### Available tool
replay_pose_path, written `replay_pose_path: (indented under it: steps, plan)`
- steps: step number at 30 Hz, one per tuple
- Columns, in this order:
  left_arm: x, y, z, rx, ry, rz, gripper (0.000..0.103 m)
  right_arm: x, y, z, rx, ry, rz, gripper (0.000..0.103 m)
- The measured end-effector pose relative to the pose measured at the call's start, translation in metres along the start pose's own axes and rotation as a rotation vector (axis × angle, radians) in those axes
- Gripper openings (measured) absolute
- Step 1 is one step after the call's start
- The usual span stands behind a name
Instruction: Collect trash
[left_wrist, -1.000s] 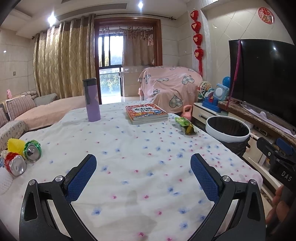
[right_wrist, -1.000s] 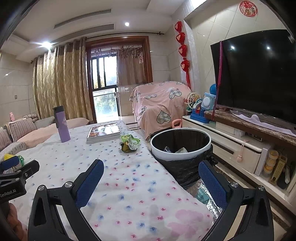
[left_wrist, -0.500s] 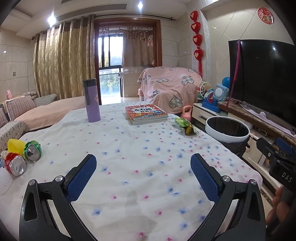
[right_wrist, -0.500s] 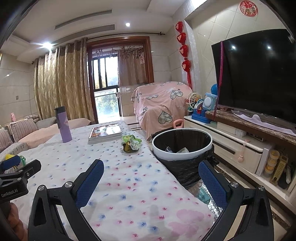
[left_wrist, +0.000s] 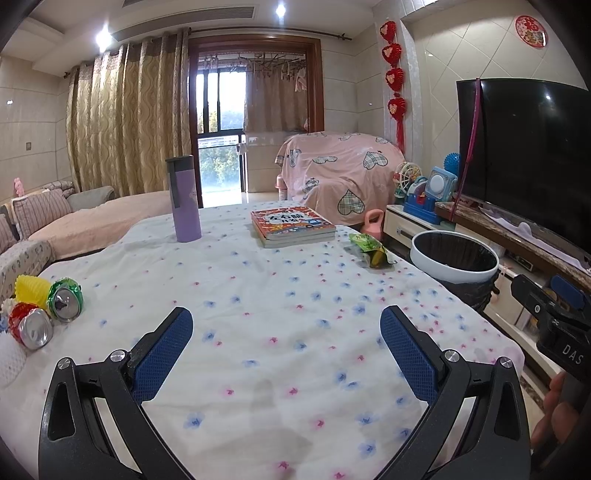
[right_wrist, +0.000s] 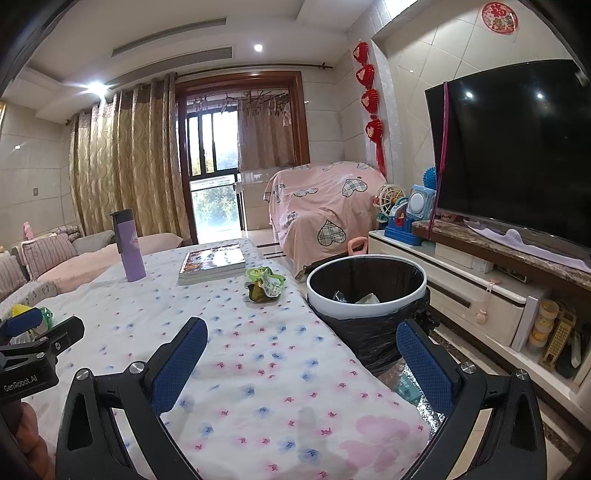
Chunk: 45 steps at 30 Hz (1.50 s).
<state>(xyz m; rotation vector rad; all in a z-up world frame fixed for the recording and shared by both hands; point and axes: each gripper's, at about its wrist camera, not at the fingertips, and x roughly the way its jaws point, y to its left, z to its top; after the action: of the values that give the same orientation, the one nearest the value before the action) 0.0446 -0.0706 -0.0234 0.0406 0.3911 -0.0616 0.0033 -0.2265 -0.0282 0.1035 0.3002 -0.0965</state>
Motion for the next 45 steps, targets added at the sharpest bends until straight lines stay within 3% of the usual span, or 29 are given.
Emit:
replay_pose_path:
  steps: [45]
  plan:
    - [0.0037,0.0021,-0.0079,0.001,0.021,-0.005,0.103,0.0021,0.0036,-0.0013,0.007,0.014,0.021,0.103]
